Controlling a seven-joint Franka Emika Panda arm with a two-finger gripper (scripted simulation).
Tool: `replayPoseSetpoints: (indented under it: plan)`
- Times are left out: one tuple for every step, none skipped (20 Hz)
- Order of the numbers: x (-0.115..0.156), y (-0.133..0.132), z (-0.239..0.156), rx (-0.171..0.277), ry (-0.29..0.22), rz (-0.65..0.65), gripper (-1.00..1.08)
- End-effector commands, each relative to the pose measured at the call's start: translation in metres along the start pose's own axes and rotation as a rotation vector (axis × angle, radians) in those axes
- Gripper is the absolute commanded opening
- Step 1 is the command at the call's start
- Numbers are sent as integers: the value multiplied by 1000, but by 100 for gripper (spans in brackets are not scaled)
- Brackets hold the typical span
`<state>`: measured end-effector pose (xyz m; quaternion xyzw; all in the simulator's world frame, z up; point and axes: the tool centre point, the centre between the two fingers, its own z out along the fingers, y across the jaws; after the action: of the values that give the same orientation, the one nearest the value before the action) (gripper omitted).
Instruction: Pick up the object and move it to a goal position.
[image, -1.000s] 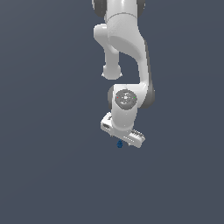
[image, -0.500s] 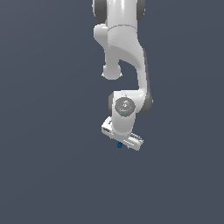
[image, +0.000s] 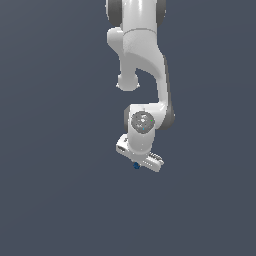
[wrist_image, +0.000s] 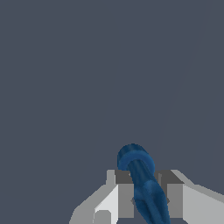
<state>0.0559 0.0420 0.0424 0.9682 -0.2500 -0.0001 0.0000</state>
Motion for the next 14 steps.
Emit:
replayPoseSetpoints:
  plan:
    - [0,0,0,0,0,0,-100]
    - [0,0,0,0,0,0,-100]
    - [0,0,-1,0,0,0,-100]
    - [-1,0,-3,0,0,0,-100]
    - [-1,-1,-5,0,0,0,-100]
    - [-2,-1,-7,0,0,0,-100]
    - [-2,-1,-10,0,0,0,-100]
    - [-3,-2,-14,0,0,0,-100]
    - [-4,-3,-18,0,0,0,-100]
    - [-5,-3,-23,0,0,0,-100]
    - [-7,-4,-28,0,0,0,-100]
    - [-8,-5,-35,0,0,0,-100]
    - [-10,-6,-41,0,0,0,-100]
    - [-12,-7,-49,0,0,0,-100]
